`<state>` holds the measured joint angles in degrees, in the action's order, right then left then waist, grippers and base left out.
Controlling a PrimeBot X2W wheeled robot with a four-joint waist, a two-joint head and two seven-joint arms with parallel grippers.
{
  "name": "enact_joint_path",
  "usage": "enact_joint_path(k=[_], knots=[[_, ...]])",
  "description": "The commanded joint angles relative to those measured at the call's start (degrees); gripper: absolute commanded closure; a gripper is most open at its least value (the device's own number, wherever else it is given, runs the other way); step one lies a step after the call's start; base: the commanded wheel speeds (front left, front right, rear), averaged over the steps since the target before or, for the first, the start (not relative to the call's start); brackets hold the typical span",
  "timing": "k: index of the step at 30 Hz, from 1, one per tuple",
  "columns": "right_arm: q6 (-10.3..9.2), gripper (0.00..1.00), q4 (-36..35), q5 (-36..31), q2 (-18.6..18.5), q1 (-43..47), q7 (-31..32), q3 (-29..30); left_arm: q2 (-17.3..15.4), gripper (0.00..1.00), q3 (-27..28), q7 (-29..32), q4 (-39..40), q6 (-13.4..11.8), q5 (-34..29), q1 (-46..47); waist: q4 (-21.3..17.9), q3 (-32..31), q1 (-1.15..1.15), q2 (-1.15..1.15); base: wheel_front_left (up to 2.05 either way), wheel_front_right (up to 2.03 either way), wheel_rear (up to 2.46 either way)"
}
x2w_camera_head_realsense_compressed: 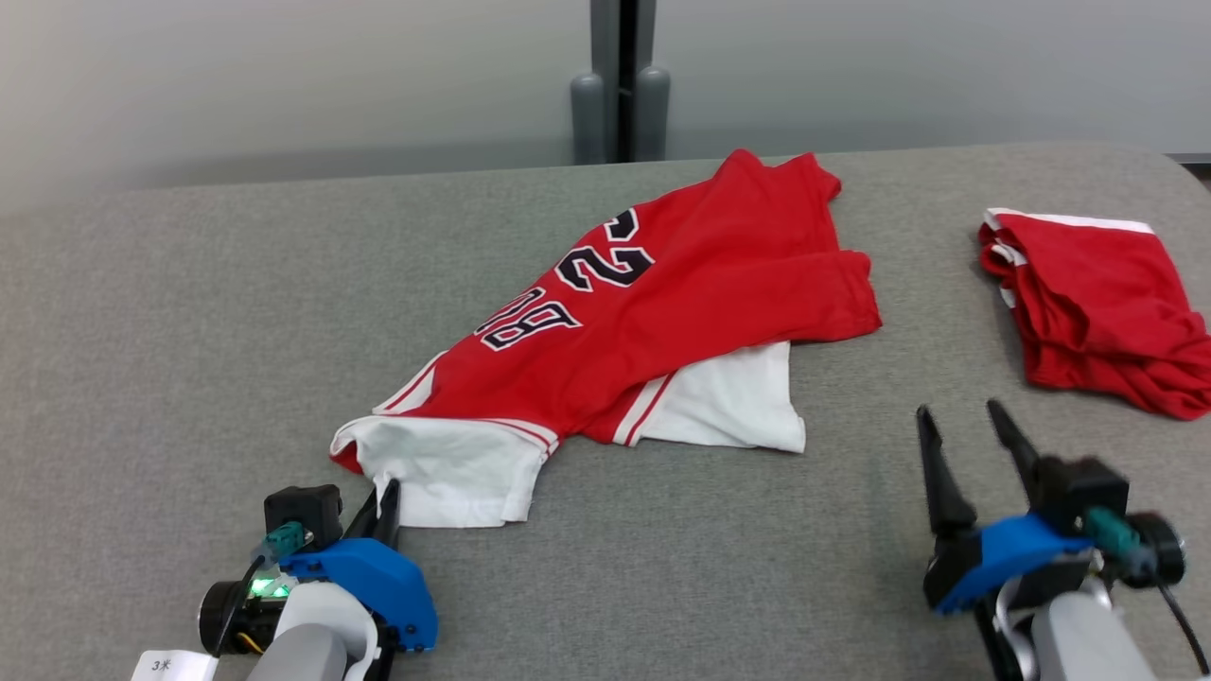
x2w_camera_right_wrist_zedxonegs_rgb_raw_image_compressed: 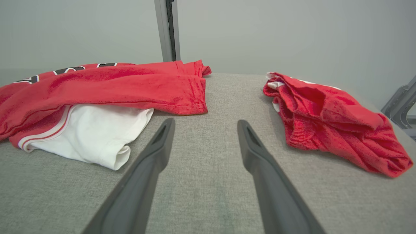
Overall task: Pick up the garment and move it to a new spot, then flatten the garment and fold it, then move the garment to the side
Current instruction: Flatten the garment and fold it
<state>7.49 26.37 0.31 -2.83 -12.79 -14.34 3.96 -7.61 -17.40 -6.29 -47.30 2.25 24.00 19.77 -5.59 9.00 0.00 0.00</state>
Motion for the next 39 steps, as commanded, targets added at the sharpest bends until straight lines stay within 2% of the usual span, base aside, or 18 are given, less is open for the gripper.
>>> enact_joint_path(k=[1, 10, 14, 23, 24, 25, 27, 28, 34, 39], knots=[[0.0, 0.0, 1.1, -1.8, -0.1, -3.1, 1.4, 1.8, -0.1, 1.0, 0.0, -1.0, 0.2, -0.1, 0.1, 0.5, 1.2, 0.9, 0.0, 0.0, 0.0, 0.0, 0.0], [0.0, 0.0, 9.4, -10.1, -0.8, -15.8, 9.6, 12.3, 0.3, 1.0, -1.2, -5.1, 5.7, -0.6, -1.4, 1.9, 7.1, 5.0, 0.0, 0.0, 0.0, 0.0, 0.0], [0.0, 0.0, 14.3, -11.3, -1.3, -20.8, 11.3, 15.9, 0.6, 1.0, -1.9, -5.8, 9.0, -1.0, -1.8, 1.5, 9.6, 7.1, 0.0, 0.0, 0.0, 0.0, 0.0], [0.0, 0.0, 25.4, -14.4, -2.1, -27.0, 14.3, 21.1, -0.3, 1.0, -2.5, -5.3, 14.3, -2.4, -1.9, -0.2, 11.5, 9.3, 0.0, 0.0, 0.0, 0.0, 0.0], [0.0, 0.17, 26.3, -14.7, -1.9, -27.0, 14.5, 21.4, -0.4, 1.0, -2.5, -5.2, 14.7, -2.6, -1.9, -0.5, 11.4, 9.3, 0.0, 0.0, 0.0, 0.0, 0.0], [0.0, 0.57, 27.1, -15.0, -1.8, -27.0, 14.5, 21.5, -0.5, 1.0, -2.5, -5.2, 15.2, -2.8, -1.9, -0.6, 11.3, 9.3, 0.0, 0.0, 0.0, 0.0, 0.0], [0.0, 0.8, 28.5, -15.2, -1.4, -27.3, 14.2, 21.5, -0.6, 1.0, -2.6, -5.1, 16.1, -3.0, -1.8, -0.6, 10.9, 9.0, 0.0, 0.0, 0.0, 0.0, 0.0], [0.0, 1.0, 29.2, -15.3, -1.3, -27.4, 14.0, 21.5, -0.7, 1.0, -2.6, -5.0, 16.6, -3.0, -1.8, -0.7, 10.7, 8.8, 0.0, 0.0, 0.0, 0.0, 0.0], [0.0, 1.0, 31.1, -13.1, -0.6, -28.9, 10.9, 20.0, -1.4, 1.0, -2.4, -4.5, 19.5, -3.0, -1.3, -1.2, 9.1, 7.3, 0.0, 0.0, 0.0, 0.0, 0.0], [0.0, 1.0, 30.0, -7.8, -0.3, -30.6, 5.7, 15.1, -2.0, 1.0, 0.2, -3.4, 24.7, -0.8, 3.2, 0.1, 7.1, 4.0, 0.0, 0.0, 0.0, 0.0, 0.0]])
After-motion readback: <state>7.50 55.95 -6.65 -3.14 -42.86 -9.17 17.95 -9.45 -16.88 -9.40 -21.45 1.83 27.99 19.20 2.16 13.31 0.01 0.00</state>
